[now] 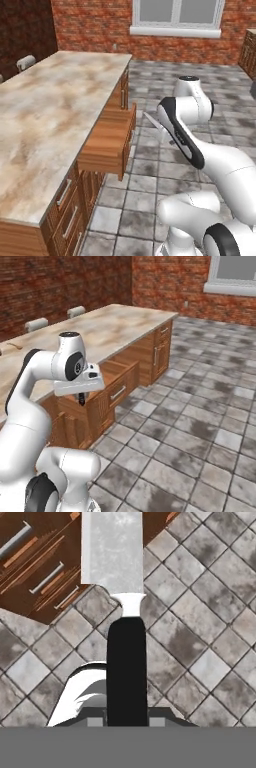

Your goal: Pick up the metallic utensils from the counter and place them in the open drawer. Make sure not to pick up any wooden utensils.

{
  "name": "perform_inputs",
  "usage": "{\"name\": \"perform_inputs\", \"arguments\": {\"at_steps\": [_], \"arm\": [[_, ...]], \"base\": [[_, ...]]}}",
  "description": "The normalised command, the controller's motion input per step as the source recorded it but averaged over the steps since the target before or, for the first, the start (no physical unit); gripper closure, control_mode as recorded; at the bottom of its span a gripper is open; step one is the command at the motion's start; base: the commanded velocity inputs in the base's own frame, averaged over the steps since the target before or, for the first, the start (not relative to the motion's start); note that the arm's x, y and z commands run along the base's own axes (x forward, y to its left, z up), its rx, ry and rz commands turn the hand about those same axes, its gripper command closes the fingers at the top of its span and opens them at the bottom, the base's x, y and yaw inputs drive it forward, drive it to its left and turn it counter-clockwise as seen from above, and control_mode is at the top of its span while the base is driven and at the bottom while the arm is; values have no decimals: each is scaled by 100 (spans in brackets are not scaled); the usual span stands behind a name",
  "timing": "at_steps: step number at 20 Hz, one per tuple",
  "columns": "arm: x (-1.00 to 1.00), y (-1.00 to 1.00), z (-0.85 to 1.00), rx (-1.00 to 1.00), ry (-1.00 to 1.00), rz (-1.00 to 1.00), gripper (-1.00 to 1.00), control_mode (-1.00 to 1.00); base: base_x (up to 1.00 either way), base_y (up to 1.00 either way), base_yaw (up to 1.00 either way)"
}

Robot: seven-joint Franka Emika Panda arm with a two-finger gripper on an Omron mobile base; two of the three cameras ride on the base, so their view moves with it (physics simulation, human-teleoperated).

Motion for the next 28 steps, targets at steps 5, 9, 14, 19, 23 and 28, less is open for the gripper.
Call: {"name": "perform_inputs", "arguments": {"at_steps": [5,9,14,19,23,28], "arm": [[0,0,0,0,0,0,100,100],[0,0,0,0,0,0,100,100],[0,0,0,0,0,0,100,100],[0,0,0,0,0,0,100,100],[0,0,0,0,0,0,100,100],[0,0,0,0,0,0,100,100]], "base": [[44,-34,1],[27,-9,-16],[32,10,-6],[15,23,0],[1,28,-1],[0,0,0]]}}
